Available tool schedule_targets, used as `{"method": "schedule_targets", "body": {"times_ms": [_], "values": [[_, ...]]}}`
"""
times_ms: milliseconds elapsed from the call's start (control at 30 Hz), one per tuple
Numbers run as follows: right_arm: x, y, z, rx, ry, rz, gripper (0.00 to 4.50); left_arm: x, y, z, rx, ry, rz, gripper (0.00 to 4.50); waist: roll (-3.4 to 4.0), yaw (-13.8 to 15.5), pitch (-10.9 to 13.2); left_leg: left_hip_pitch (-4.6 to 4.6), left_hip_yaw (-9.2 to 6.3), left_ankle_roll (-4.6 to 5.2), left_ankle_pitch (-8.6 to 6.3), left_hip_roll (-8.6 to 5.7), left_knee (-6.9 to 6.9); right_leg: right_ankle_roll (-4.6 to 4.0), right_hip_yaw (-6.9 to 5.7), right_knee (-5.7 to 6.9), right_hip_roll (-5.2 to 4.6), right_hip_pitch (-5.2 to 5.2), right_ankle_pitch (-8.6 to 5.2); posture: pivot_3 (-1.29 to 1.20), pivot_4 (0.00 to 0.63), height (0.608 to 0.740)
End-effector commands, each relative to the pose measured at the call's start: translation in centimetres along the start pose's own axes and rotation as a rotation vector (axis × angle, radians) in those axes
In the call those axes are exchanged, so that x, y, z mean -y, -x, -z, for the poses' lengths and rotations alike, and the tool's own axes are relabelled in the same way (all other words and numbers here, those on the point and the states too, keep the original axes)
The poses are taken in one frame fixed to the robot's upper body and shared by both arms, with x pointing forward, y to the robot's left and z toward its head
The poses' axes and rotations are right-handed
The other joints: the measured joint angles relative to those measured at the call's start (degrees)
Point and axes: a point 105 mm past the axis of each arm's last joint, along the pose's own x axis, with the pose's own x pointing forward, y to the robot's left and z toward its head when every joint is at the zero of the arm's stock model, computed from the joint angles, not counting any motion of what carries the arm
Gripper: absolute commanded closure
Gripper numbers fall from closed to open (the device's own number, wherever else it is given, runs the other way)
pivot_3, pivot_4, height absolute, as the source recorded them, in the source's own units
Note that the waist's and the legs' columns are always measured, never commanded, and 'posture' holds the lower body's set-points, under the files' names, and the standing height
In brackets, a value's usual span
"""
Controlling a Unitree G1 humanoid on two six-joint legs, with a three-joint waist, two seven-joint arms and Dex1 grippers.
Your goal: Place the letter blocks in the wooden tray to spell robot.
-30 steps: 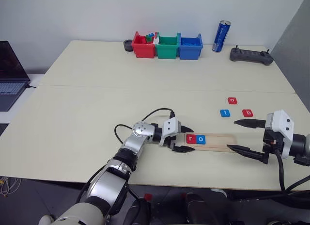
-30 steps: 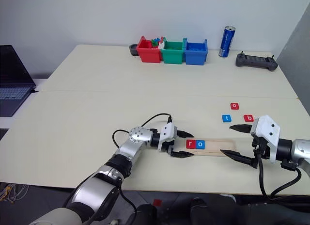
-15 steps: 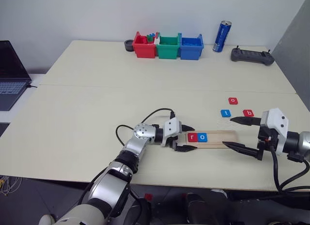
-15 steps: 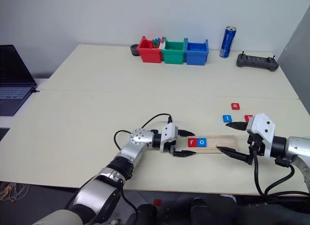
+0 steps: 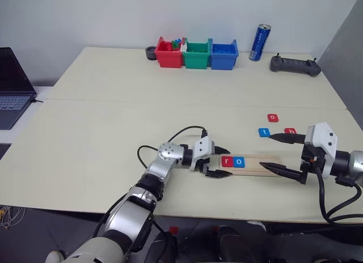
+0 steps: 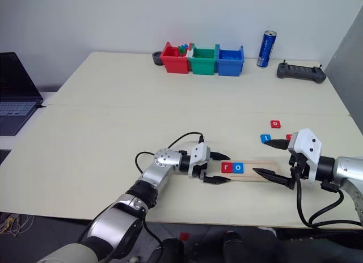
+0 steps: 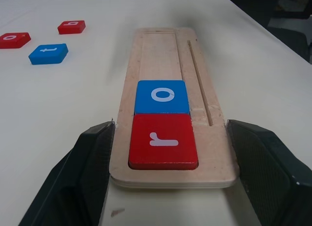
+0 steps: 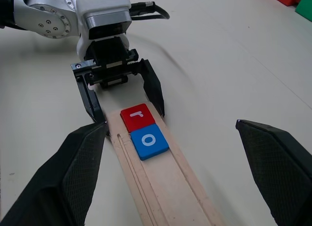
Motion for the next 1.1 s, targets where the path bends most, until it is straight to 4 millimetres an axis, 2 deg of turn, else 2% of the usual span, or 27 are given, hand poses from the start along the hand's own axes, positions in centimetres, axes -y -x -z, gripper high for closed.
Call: {"method": "schedule_targets", "body": {"times_ms": [33, 100, 167, 433, 667, 767, 933, 1100], "values": [[0.1, 0.0, -0.5, 0.022, 0.006, 0.007, 0.00, -0.5, -0.1, -1.2, 0.027, -0.031, 0.000, 1.15, 0.00, -0.02, 0.00, 0.00, 0.00, 0.00, 0.00, 0.00, 0.00, 0.00, 0.00, 0.00, 0.00, 0.00, 0.00, 0.00, 0.150, 0.740], [0.2, 0.0, -0.5, 0.023, 0.005, 0.011, 0.00, -0.5, 0.0, -1.1, 0.023, -0.028, 0.001, 0.39, 0.00, -0.03, 0.00, 0.01, 0.00, 0.00, 0.00, 0.00, 0.00, 0.00, 0.00, 0.01, 0.00, 0.00, 0.00, 0.00, 0.150, 0.740], [0.3, 0.0, -0.5, 0.023, 0.004, 0.014, 0.00, -0.6, 0.1, -1.0, 0.018, -0.021, 0.001, 0.03, 0.00, -0.03, 0.00, 0.01, 0.00, 0.00, 0.00, 0.00, 0.01, 0.00, 0.01, 0.01, 0.00, 0.00, 0.00, 0.00, 0.150, 0.740], [0.4, 0.0, -0.5, 0.025, 0.004, 0.018, 0.00, -0.8, 0.8, -1.3, 0.035, -0.014, -0.031, 0.03, 0.00, -0.04, 0.00, 0.01, 0.00, 0.00, 0.00, 0.00, 0.01, 0.00, 0.00, 0.02, 0.00, 0.00, 0.00, 0.00, 0.150, 0.740], [0.6, 0.1, -0.3, 0.030, -0.008, 0.047, 0.00, -2.2, 4.0, -3.0, 0.144, 0.013, -0.223, 0.03, 0.01, -0.18, -0.01, 0.02, -0.02, 0.00, 0.00, 0.04, 0.01, 0.00, 0.00, 0.05, 0.01, -0.02, 0.00, 0.00, 0.150, 0.740], [1.0, 0.2, 0.1, 0.031, -0.022, 0.080, 0.00, -1.5, 4.5, -3.9, 0.196, 0.040, -0.293, 0.03, 0.01, -0.04, -0.01, 0.01, -0.03, 0.00, 0.00, 0.04, 0.03, 0.00, 0.00, 0.04, 0.00, -0.01, 0.00, 0.00, 0.150, 0.740], [1.3, 0.3, 0.7, 0.026, -0.035, 0.094, 0.00, 0.2, 4.8, -3.8, 0.208, 0.092, -0.350, 0.03, 0.02, 0.14, -0.01, -0.01, -0.06, 0.00, 0.00, 0.03, 0.08, -0.01, -0.01, 0.05, -0.03, -0.01, 0.00, 0.00, 0.150, 0.740], [2.2, 0.4, 1.2, 0.016, -0.046, 0.106, 0.00, 1.1, 5.2, -3.9, 0.199, 0.105, -0.347, 0.03, 0.03, -0.01, -0.02, 0.04, -0.01, 0.00, 0.00, 0.04, 0.10, -0.01, 0.01, 0.09, -0.01, 0.00, 0.00, 0.00, 0.150, 0.740]]}}
